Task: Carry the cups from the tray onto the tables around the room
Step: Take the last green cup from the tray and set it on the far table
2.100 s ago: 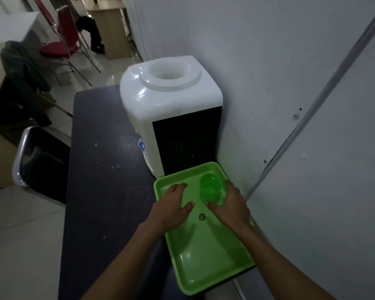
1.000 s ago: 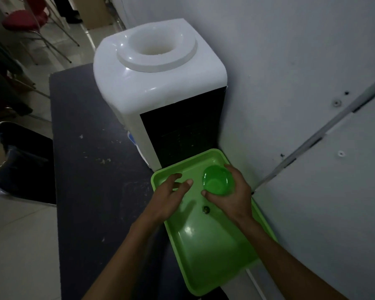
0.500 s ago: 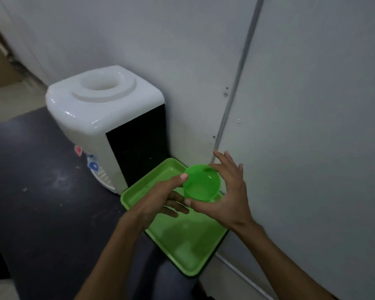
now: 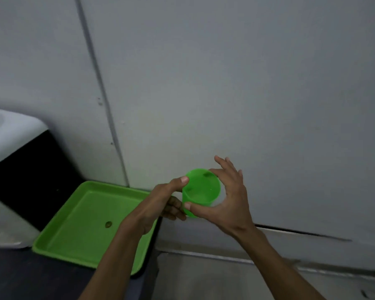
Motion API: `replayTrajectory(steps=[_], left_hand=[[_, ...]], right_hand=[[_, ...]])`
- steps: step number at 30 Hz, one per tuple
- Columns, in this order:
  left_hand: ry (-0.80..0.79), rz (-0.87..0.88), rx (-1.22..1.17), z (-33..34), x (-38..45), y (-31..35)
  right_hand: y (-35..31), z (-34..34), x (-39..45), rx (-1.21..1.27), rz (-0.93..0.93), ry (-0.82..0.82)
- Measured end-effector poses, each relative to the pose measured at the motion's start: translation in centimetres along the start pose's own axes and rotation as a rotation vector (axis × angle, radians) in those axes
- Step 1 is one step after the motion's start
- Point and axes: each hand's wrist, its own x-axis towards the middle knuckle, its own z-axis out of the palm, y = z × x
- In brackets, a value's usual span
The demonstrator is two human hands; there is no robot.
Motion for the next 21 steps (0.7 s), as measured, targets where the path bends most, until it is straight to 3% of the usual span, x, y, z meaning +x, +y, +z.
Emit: replayTrajectory(steps=[9,21], left_hand=[[-0.333,0.013,0.132,19.7,4.6,3.7],[-0.700,0.057,0.234,51.0,3.7,4.5]], right_hand=[[7.1,-17.9,-7.1,-0.152,0.161,0.275],[15.6,-42.2,-22.0,-0.308,0.330,0.572]])
